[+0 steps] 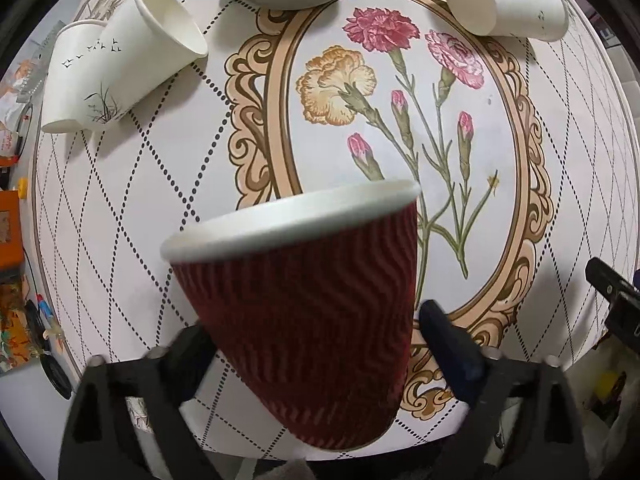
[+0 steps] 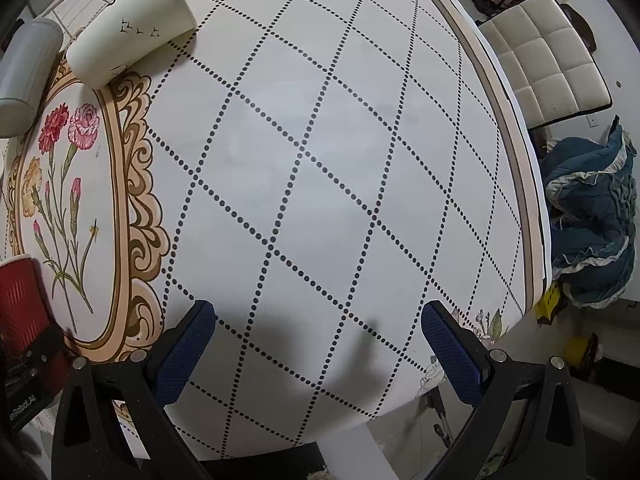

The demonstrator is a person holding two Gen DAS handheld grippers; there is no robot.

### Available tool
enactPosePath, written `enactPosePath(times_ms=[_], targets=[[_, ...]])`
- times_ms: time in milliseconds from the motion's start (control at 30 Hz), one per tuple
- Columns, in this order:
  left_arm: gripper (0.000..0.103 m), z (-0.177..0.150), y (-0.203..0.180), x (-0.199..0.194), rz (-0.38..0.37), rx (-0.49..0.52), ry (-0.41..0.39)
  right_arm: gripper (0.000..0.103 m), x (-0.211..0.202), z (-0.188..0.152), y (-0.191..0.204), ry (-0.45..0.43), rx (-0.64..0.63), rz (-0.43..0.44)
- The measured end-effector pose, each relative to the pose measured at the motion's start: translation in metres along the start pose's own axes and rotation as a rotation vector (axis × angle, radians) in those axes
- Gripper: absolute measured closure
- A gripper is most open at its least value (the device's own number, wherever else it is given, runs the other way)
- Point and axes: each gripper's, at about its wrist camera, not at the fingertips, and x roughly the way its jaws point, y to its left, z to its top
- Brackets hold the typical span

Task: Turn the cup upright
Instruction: 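Rotate the red cup rim-up and set it on the table with the left gripper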

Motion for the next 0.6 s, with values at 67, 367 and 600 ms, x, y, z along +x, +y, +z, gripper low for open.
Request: enactPosePath(times_ms=[67, 367, 600], targets=[[0.004, 0.012, 0.006, -0.001, -0.006, -0.008, -0.002, 0.000, 0.001, 0.002, 0.001, 0.000, -0.003, 0.001], [0.004, 0.028, 0.019, -0.007, -0.026, -0.026, -0.008, 0.000, 0.001, 0.006, 0.007, -0.005, -0.011, 0.002], [0.004, 0.023, 0.020, -0.027, -0.039, -0.040, -0.028, 0.000, -0.004, 0.006, 0.010, -0.012, -0.016, 0.005]])
